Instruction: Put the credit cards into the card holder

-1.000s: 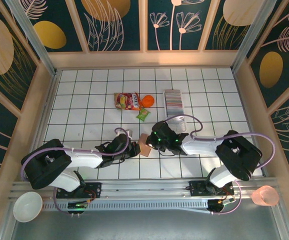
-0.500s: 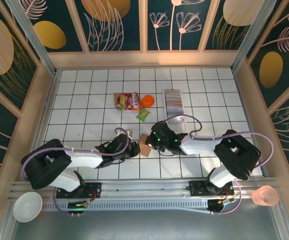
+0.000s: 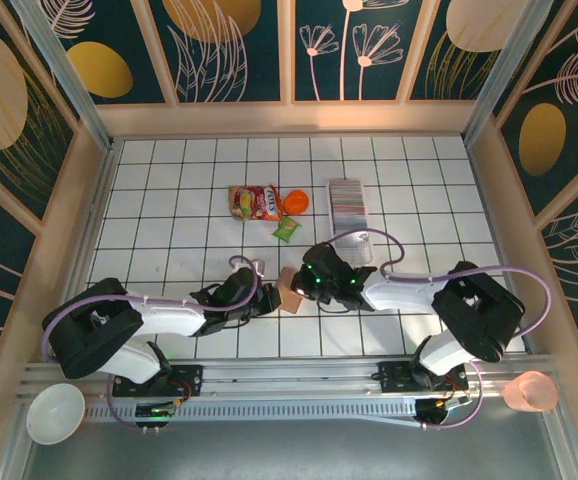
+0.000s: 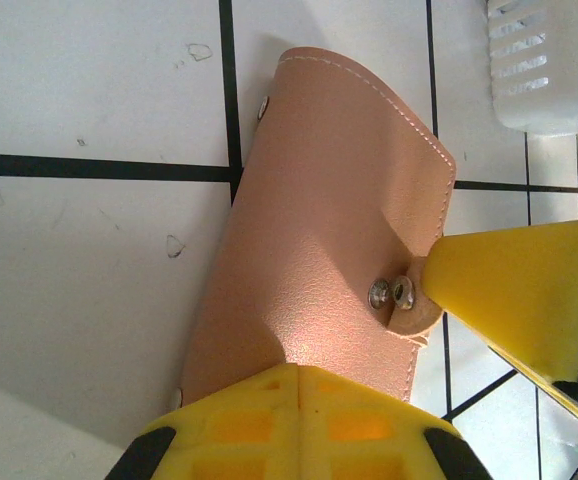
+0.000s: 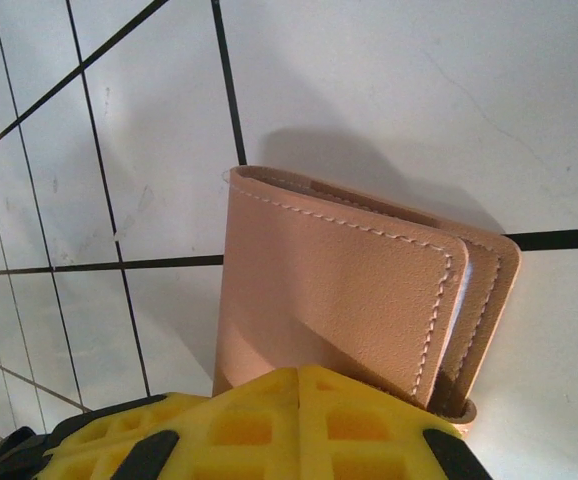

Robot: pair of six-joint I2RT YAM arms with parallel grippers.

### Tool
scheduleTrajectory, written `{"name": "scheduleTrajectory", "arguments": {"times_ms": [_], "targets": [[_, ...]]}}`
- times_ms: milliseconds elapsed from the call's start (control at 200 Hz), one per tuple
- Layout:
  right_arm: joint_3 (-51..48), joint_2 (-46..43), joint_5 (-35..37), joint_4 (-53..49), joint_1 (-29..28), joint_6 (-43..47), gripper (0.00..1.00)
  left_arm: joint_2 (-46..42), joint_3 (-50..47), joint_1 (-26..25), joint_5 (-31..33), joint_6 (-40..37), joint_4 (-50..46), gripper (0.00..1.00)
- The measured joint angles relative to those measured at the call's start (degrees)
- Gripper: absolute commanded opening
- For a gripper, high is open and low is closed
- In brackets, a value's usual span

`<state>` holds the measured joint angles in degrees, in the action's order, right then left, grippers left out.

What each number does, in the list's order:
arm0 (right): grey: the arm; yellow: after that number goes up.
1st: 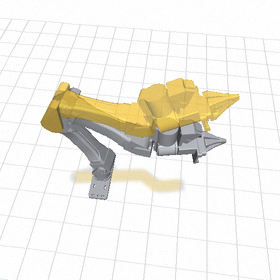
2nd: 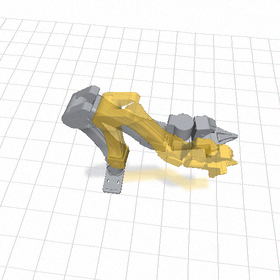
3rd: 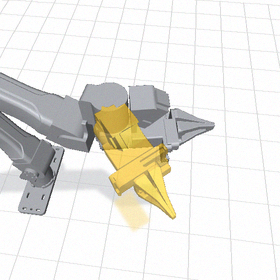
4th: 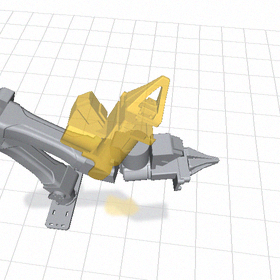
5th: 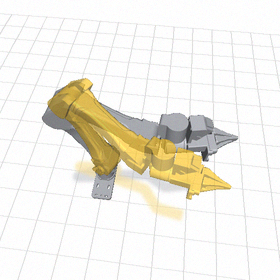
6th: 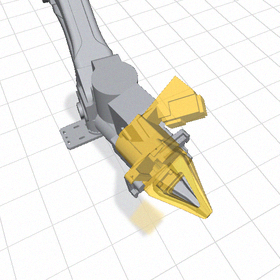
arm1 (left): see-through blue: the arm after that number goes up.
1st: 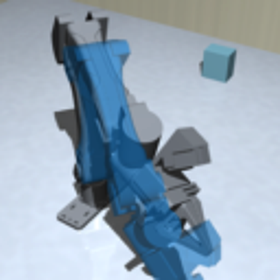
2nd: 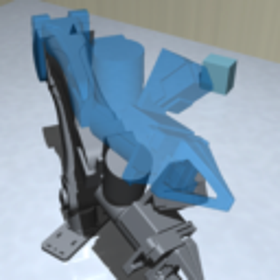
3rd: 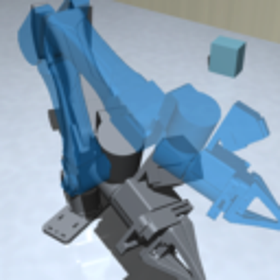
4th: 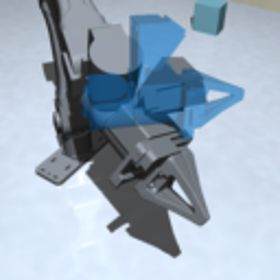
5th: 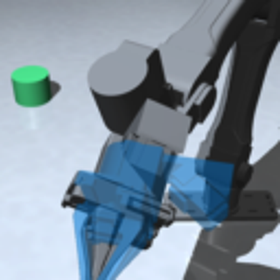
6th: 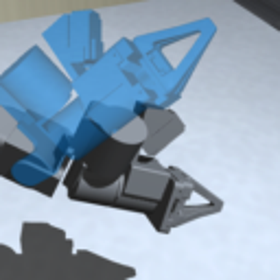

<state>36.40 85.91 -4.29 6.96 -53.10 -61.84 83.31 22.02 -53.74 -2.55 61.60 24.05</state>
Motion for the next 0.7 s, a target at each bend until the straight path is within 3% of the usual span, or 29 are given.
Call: {"name": "scheduleTrajectory", "arguments": {"times_ms": [701], "targets": [[0.85,1.64,-0.13,-0.28,-0.15,0.44,0.0,0.11,0.0,0.0,-0.04,0.02,0.17,0.0]]}}
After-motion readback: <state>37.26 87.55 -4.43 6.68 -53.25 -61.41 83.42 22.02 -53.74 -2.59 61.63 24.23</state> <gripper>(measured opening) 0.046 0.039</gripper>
